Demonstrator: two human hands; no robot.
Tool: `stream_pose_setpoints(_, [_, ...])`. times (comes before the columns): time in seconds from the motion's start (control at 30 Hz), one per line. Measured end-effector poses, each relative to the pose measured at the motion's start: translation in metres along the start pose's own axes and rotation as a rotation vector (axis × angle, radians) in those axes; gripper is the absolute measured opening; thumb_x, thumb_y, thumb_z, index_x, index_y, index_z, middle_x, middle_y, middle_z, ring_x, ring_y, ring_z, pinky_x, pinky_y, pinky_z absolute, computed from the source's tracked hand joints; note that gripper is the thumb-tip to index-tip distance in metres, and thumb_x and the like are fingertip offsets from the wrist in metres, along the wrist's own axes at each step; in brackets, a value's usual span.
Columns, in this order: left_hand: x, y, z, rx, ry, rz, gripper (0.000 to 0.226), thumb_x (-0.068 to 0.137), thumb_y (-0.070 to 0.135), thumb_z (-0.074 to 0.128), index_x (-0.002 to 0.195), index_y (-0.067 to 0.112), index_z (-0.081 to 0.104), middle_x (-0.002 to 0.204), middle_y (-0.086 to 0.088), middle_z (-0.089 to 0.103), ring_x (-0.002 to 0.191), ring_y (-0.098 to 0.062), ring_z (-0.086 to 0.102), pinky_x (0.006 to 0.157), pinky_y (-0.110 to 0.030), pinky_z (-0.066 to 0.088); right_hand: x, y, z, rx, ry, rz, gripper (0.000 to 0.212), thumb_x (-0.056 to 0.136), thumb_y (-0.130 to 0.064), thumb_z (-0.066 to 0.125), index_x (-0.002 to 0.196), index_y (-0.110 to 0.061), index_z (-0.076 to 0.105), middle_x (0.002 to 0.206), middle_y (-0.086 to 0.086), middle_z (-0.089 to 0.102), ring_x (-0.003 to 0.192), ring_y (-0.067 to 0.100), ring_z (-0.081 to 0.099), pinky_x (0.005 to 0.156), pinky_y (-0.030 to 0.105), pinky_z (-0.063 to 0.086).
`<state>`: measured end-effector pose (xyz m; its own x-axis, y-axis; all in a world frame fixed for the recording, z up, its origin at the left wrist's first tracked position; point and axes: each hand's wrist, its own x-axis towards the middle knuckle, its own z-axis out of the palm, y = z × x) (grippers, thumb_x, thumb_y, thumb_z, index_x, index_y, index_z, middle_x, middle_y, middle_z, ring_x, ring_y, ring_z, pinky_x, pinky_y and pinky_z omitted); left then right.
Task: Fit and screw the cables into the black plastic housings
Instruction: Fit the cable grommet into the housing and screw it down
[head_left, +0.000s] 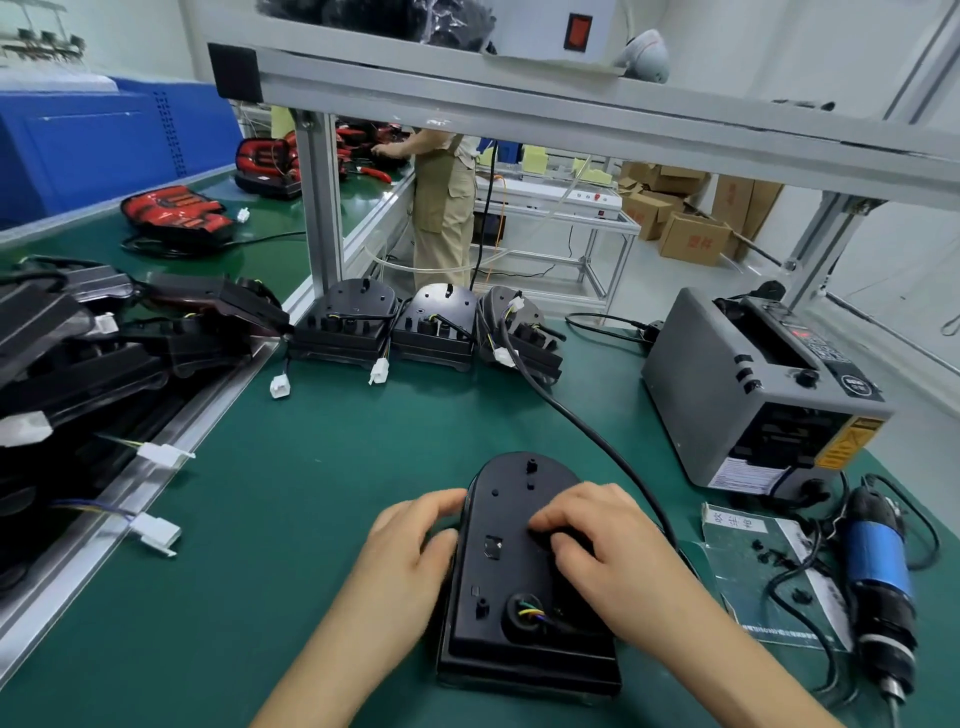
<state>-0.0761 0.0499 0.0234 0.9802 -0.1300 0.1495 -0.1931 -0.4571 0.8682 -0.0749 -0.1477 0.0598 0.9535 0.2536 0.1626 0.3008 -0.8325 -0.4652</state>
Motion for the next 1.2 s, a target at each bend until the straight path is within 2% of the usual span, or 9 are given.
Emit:
stream_pose_setpoints(0.1, [-0.008, -0.003, -0.003, 0.404, 0.112, 0.339, 0.070, 0.078, -0.013, 0.042, 0.113, 0.044, 0.063, 0.128, 0.021, 0.053, 0.126, -0.006, 0.038, 0.103, -0.033, 0.035, -0.013, 0.009, 0.001, -0.014, 0.034, -0.029, 0.026, 0.091, -0.016, 0.053, 0.108, -0.029, 0.068, 0.104, -0.032, 0.047, 0.111, -0.005, 0.039, 0.096, 0.005, 0.023])
stream_pose_setpoints(0.27, [-0.014, 0.004, -0.004, 0.738, 0.063, 0.476, 0.058, 0.072, 0.008, 0.033, 0.105, 0.037, 0.072, 0.130, -0.001, 0.059, 0.124, -0.032, 0.042, 0.104, -0.044, 0.027, -0.025, 0.013, 0.006, 0.006, 0.065, -0.052, 0.029, 0.094, -0.021, 0.052, 0.118, -0.029, 0.065, 0.113, -0.031, 0.047, 0.117, -0.009, 0.035, 0.098, 0.003, 0.021])
stream_pose_setpoints(0.4, [-0.016, 0.003, 0.000, 0.642, -0.018, 0.356, 0.069, 0.066, -0.009, 0.063, 0.108, 0.045, 0.068, 0.140, 0.008, 0.050, 0.135, -0.028, 0.033, 0.107, -0.039, 0.027, -0.026, 0.011, 0.008, -0.001, 0.074, -0.059, 0.031, 0.094, -0.024, 0.051, 0.123, -0.028, 0.063, 0.115, -0.031, 0.046, 0.119, -0.009, 0.034, 0.099, 0.005, 0.022])
stream_pose_setpoints(0.53, [-0.015, -0.003, 0.002, 0.558, 0.009, 0.309, 0.079, 0.086, -0.007, 0.046, 0.127, 0.060, 0.041, 0.151, 0.030, 0.004, 0.144, -0.009, -0.010, 0.109, -0.023, -0.005, -0.027, 0.011, 0.007, -0.001, 0.068, -0.061, 0.033, 0.095, -0.025, 0.049, 0.125, -0.030, 0.061, 0.113, -0.035, 0.040, 0.117, -0.014, 0.029, 0.098, 0.001, 0.018])
stream_pose_setpoints(0.63, [-0.014, -0.002, 0.002, 0.683, 0.012, 0.354, 0.072, 0.067, -0.007, 0.050, 0.118, 0.041, 0.064, 0.144, 0.006, 0.044, 0.137, -0.030, 0.027, 0.109, -0.034, 0.019, -0.027, 0.012, 0.008, -0.003, 0.071, -0.062, 0.033, 0.095, -0.025, 0.048, 0.126, -0.031, 0.060, 0.114, -0.034, 0.041, 0.117, -0.013, 0.029, 0.099, 0.002, 0.018])
stream_pose_setpoints(0.7, [-0.014, 0.001, 0.000, 0.775, 0.028, 0.366, 0.065, 0.067, 0.003, 0.037, 0.113, 0.038, 0.068, 0.136, 0.001, 0.054, 0.132, -0.032, 0.033, 0.107, -0.040, 0.017, -0.027, 0.012, 0.008, -0.008, 0.075, -0.064, 0.033, 0.095, -0.026, 0.048, 0.125, -0.030, 0.060, 0.115, -0.033, 0.042, 0.117, -0.013, 0.030, 0.099, 0.001, 0.018])
stream_pose_setpoints(0.9, [-0.014, 0.001, 0.007, 0.906, 0.120, 0.451, 0.065, 0.068, 0.008, 0.034, 0.115, 0.036, 0.067, 0.140, -0.002, 0.050, 0.133, -0.035, 0.033, 0.105, -0.048, 0.022, -0.028, 0.014, 0.009, -0.001, 0.093, -0.068, 0.033, 0.095, -0.024, 0.049, 0.124, -0.029, 0.062, 0.118, -0.029, 0.047, 0.117, -0.012, 0.032, 0.100, 0.003, 0.020])
stream_pose_setpoints(1.07, [-0.012, 0.001, 0.003, 0.892, 0.086, 0.427, 0.087, 0.042, -0.007, 0.077, 0.112, 0.044, 0.067, 0.132, 0.003, 0.058, 0.128, -0.039, 0.045, 0.105, -0.039, 0.014, -0.029, 0.013, 0.010, -0.005, 0.093, -0.061, 0.033, 0.096, -0.026, 0.048, 0.125, -0.030, 0.061, 0.118, -0.030, 0.046, 0.117, -0.012, 0.030, 0.099, 0.002, 0.018])
stream_pose_setpoints(1.2, [-0.009, 0.008, -0.001, 0.928, 0.023, 0.421, 0.095, 0.032, -0.005, 0.080, 0.113, 0.042, 0.066, 0.134, 0.001, 0.056, 0.123, -0.037, 0.050, 0.103, -0.034, 0.015, -0.029, 0.015, 0.006, -0.002, 0.070, -0.060, 0.031, 0.095, -0.029, 0.049, 0.123, -0.032, 0.061, 0.118, -0.032, 0.044, 0.120, -0.010, 0.031, 0.101, 0.004, 0.019])
